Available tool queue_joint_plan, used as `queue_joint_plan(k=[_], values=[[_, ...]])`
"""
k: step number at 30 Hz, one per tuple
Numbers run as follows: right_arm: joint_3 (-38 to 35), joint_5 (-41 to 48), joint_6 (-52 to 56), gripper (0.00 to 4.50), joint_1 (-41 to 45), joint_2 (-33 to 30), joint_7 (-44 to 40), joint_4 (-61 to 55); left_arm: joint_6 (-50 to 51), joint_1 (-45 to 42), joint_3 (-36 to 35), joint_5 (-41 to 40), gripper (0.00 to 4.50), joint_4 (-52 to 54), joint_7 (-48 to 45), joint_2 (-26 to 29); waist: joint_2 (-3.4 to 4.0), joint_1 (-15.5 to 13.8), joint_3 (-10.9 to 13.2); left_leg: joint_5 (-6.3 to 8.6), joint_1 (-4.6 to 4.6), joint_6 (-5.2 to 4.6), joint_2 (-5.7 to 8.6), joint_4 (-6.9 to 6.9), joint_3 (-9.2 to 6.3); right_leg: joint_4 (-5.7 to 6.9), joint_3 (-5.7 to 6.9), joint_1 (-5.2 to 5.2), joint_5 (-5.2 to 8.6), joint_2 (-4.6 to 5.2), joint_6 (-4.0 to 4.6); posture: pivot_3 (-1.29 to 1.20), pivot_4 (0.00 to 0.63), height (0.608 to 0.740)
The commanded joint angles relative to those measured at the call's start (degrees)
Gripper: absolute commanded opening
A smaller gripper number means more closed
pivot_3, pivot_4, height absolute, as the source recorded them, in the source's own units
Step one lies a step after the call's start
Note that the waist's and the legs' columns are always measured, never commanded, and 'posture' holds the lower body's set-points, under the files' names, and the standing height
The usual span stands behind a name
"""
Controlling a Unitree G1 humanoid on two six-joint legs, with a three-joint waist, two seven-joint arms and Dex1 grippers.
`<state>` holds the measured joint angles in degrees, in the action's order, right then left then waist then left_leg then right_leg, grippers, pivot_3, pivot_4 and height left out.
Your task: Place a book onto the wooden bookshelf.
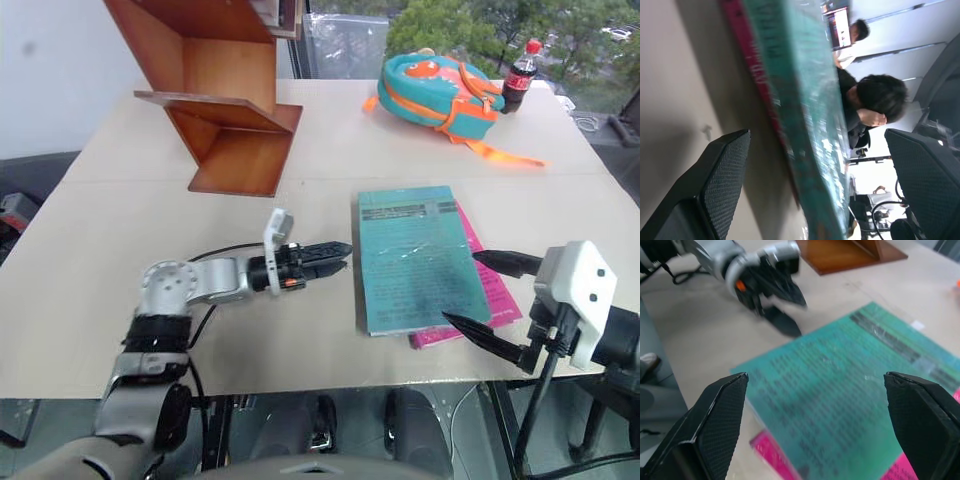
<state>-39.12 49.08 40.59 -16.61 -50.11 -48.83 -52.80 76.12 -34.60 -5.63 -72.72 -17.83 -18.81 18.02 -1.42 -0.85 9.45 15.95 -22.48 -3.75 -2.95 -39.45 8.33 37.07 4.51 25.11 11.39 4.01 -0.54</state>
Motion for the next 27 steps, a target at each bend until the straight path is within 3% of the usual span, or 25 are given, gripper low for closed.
queue_joint_plan(k=[1, 13, 17, 24, 27], values=[[-0.7, 1.2, -0.9, 4.43, -0.4, 0.4, 2.6, -2.5, 0.0, -3.7, 1.1, 3.8, 4.5, -3.2, -4.1, -2.0, -0.01, 0.0, 0.0, 0.0, -0.11, 0.0, 0.01, -0.03, -0.09, -0.06, 0.11, 0.01, -0.01, 0.01, 0.01, 0.0, 0.15, 0.74], [1.9, 0.2, -2.7, 4.43, -0.8, 0.8, 8.4, -4.6, -2.3, -10.7, 6.0, 18.1, 4.5, -13.5, -18.3, -7.8, -0.02, 0.0, 0.0, 0.0, -0.35, -0.01, 0.22, -0.03, -0.46, -0.24, 0.45, -0.01, 0.01, 0.1, -0.05, 0.0, 0.15, 0.74], [1.9, 0.1, -3.1, 4.5, -1.3, 0.8, 9.0, -4.6, -2.1, -11.6, 5.0, 20.4, 3.3, -15.0, -20.6, -8.8, -0.03, 0.0, 0.0, 0.0, -0.37, -0.02, 0.22, -0.03, -0.51, -0.24, 0.5, -0.03, 0.09, 0.13, -0.18, 0.0, 0.15, 0.74], [3.1, -1.1, -4.3, 4.5, -1.7, 0.7, 8.8, -3.4, 0.2, -9.9, 2.1, 21.2, 0.05, -12.3, -22.5, -7.9, -0.03, 0.0, 0.0, -0.01, -0.39, -0.02, 0.19, -0.03, -0.56, -0.24, 0.53, -0.03, 0.1, 0.12, -0.2, 0.0, 0.15, 0.74], [3.8, -1.6, -4.9, 4.5, -1.1, 0.5, 8.5, -2.5, 3.1, -8.8, -1.4, 18.4, 0.05, -8.4, -23.7, -5.6, -0.04, 0.2, 0.0, 0.0, -0.39, -0.02, 0.18, -0.03, -0.56, -0.24, 0.52, -0.03, 0.11, 0.12, -0.21, 0.0, 0.15, 0.74]])
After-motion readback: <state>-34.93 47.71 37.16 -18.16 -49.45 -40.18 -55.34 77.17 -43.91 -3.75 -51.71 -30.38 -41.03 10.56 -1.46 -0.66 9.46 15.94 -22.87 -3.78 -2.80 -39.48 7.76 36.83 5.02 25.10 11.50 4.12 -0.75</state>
